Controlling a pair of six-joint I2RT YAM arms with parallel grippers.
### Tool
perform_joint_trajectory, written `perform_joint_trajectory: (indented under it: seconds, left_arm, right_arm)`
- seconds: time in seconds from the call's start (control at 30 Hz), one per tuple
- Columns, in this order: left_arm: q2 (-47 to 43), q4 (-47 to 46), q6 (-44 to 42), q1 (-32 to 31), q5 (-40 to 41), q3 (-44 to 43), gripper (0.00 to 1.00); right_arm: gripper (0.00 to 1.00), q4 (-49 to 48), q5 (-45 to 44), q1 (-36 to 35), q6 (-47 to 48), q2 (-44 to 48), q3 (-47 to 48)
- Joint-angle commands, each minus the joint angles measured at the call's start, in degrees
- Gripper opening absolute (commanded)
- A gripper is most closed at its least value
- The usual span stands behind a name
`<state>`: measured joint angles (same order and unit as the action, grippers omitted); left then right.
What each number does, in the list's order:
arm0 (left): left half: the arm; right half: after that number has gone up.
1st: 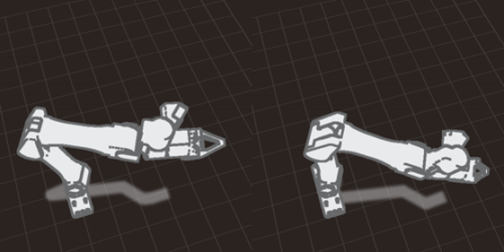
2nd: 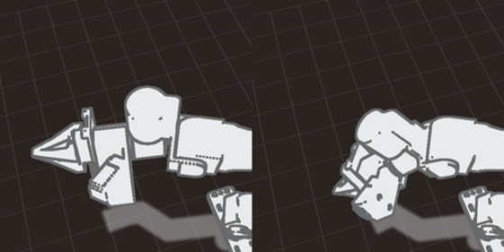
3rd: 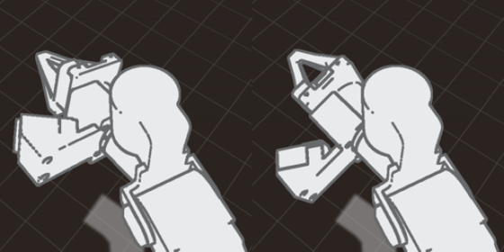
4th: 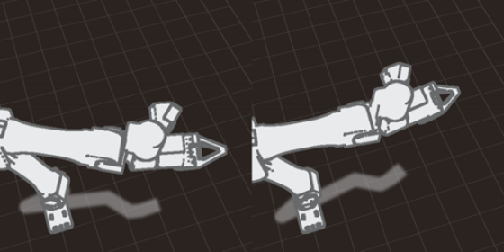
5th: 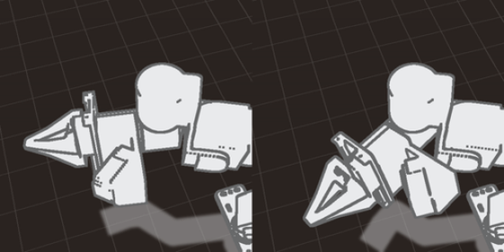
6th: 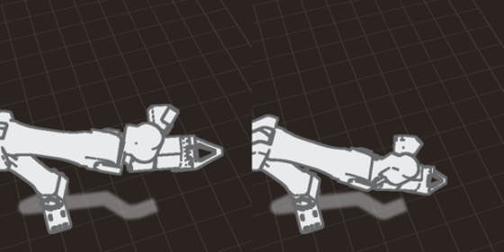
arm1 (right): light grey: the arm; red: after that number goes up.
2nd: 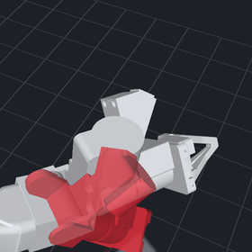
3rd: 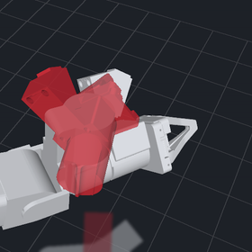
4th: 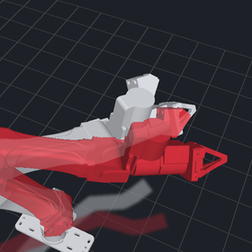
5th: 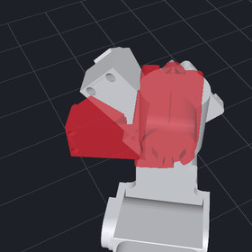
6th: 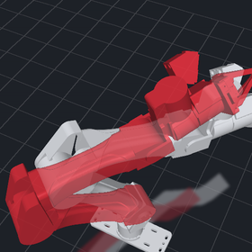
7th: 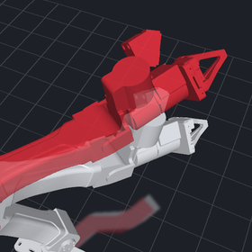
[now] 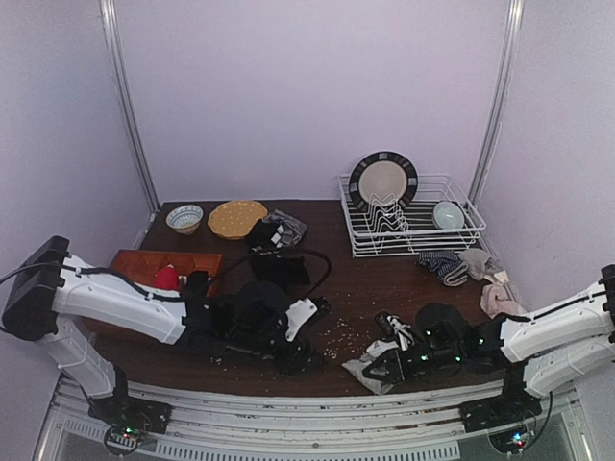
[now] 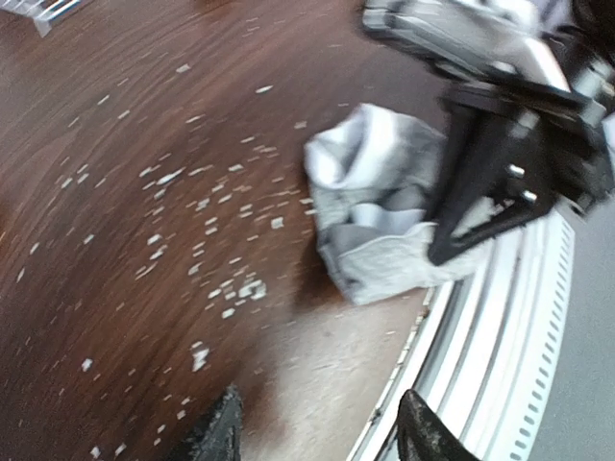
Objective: Roll the underwear
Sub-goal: Roll the underwear at the center of the board.
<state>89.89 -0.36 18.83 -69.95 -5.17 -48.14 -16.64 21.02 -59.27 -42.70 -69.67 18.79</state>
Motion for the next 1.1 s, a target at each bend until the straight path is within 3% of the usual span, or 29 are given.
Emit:
perform_joint_trajectory:
  seconds: [0.0, 0.27, 0.43, 1.07]
  left_arm:
    - [4.7, -6.3, -11.8, -2.4, -3.5, -2.7, 0.53]
    - [13.8, -15.1, -19.4, -2.4, -8.6, -6.1, 0.55]
    - [16.9, -28.3, -25.6, -2.4, -10.1, -3.2, 0.55]
    - [28.8, -29.6, -48.6, -1.1, -18.4, -13.3, 0.55]
  right_arm:
    - [0.0, -9.2, 3.2, 1.9, -7.1, 2.3, -5.9]
    - [0.0, -4.2, -0.6, 3.0, -9.2, 8.5, -9.2]
    - [0.0, 0.9, -2.5, 3.5, -11.0, 11.0, -9.9]
    - [0.0, 13.3, -6.9, 3.7, -14.5, 20.5, -14.6]
